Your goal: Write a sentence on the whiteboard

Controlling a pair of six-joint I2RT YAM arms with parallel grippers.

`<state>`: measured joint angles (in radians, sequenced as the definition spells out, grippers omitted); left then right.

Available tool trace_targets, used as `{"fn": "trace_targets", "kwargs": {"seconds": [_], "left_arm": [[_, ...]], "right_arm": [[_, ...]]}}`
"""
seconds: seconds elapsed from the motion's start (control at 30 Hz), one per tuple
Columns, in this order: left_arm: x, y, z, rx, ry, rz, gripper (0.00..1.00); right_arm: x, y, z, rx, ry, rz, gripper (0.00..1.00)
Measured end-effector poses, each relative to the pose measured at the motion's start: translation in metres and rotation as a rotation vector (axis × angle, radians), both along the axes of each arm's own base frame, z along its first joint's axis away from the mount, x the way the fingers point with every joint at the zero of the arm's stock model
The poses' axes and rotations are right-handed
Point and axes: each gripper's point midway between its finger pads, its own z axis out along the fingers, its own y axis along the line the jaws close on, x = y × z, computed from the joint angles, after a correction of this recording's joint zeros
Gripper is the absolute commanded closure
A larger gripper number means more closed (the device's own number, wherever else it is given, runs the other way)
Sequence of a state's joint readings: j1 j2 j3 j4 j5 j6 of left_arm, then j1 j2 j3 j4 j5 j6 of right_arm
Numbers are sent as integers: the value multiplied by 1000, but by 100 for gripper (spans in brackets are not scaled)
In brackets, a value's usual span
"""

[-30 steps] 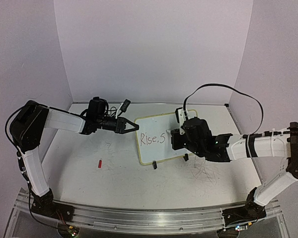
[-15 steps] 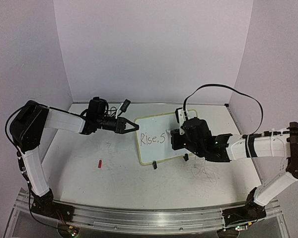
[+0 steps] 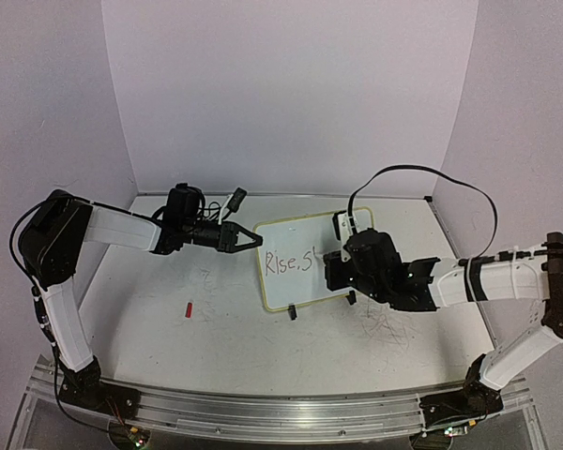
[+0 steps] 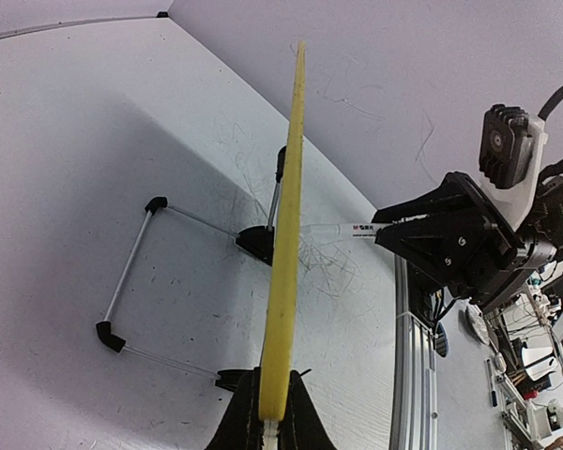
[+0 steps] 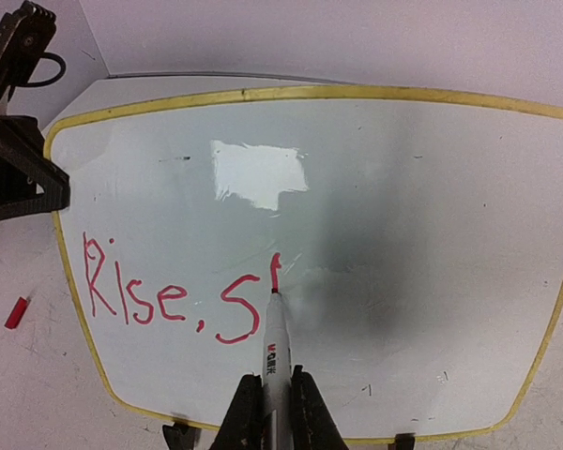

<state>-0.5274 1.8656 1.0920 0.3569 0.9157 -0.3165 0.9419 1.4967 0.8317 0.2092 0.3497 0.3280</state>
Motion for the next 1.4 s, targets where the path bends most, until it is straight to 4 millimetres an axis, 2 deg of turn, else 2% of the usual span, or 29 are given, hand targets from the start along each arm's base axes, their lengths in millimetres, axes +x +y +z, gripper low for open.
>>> {"fn": "trace_targets", "kwargs": {"seconds": [0.7,1.13,1.4], "left_arm": [[0,0,0,0,-2,-1,100],[0,0,0,0,-2,-1,100],[0,0,0,0,-2,-2,100]], "right_arm": [[-16,1,-19,0,58,6,100],[-15,1,-18,-4,54,3,100],[-8,3,-5,-1,19,-13,100]]}}
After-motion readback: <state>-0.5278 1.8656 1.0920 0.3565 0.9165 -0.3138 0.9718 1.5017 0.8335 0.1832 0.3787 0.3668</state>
